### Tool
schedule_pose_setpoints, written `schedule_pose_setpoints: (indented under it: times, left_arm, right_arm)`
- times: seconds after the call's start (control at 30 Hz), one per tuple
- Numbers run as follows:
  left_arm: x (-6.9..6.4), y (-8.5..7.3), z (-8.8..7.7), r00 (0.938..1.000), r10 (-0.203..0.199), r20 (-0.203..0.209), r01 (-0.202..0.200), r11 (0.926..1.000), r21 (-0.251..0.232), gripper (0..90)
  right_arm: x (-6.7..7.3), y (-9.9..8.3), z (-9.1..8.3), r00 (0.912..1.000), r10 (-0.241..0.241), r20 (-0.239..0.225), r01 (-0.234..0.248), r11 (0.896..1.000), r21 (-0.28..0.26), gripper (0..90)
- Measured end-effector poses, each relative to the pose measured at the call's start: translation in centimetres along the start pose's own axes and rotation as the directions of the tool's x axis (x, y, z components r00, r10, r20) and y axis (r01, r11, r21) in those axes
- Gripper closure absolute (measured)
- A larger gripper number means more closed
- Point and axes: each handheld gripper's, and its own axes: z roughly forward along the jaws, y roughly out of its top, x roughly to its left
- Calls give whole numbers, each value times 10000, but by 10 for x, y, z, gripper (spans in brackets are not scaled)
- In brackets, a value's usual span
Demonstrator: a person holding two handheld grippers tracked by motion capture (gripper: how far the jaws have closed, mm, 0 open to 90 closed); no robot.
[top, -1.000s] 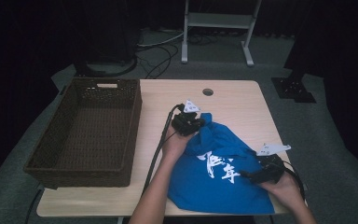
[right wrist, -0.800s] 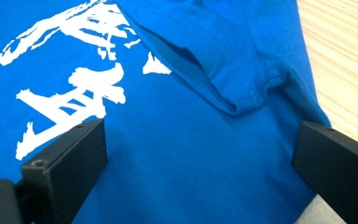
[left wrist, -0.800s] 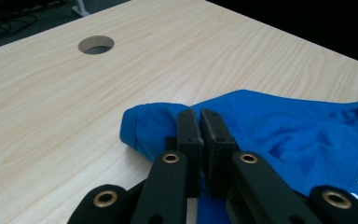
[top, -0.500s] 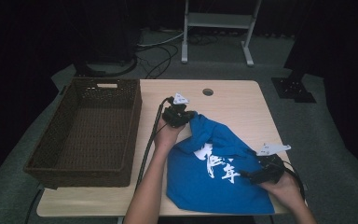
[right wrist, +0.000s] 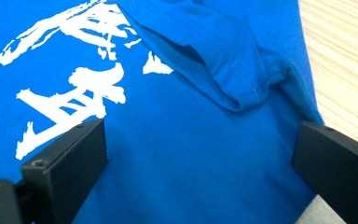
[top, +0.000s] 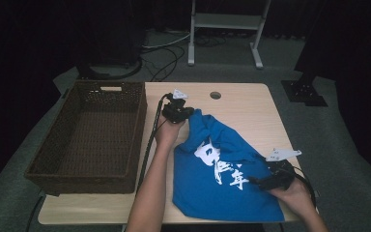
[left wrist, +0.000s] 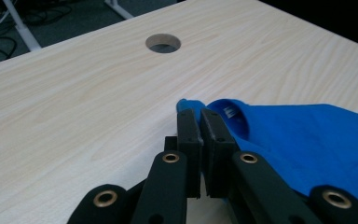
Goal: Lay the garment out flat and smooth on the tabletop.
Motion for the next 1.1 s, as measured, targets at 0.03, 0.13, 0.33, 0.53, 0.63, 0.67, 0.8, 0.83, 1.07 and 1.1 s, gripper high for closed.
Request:
schedule_pose_setpoints:
  times: [0.03,0.13,0.33,0.53,0.63,0.67,0.8,0.83,1.07,1.1]
  left_arm:
    - [3,0,2,10000,-59,29,59,10000,14,872]
    - [9,1,6,9999,-168,9,168,9998,82,872]
    - [19,3,15,9997,-207,-96,208,9997,93,868]
    - [24,-1,23,9993,-288,-226,293,9993,233,795]
    - [23,-2,22,9989,-262,-377,270,9994,222,712]
    - [23,-2,21,9990,-275,-365,284,9993,224,709]
    - [19,-5,17,9990,-331,-308,337,9992,203,618]
    - [18,-6,15,9989,-311,-359,319,9993,205,577]
    - [2,-17,9,9994,-156,-310,172,9985,529,419]
    - [-1,-19,9,9996,-126,-266,140,9983,563,407]
  right_arm:
    - [0,0,0,10000,-1,3,1,10000,3,28]
    - [0,0,0,10000,-2,2,2,10000,-8,28]
    - [0,0,0,10000,-28,-4,28,10000,-8,28]
    - [0,0,0,10000,-27,-10,27,10000,-18,28]
    - [0,0,0,10000,-30,-17,30,10000,-17,28]
    - [0,0,0,10000,-28,-18,28,10000,-17,28]
    - [0,0,0,10000,-34,-14,34,10000,-10,28]
    - [0,0,0,10000,-35,-11,35,10000,-10,28]
    - [0,0,0,10000,-19,-9,19,10000,-1,28]
    - [0,0,0,10000,-20,-9,20,10000,1,28]
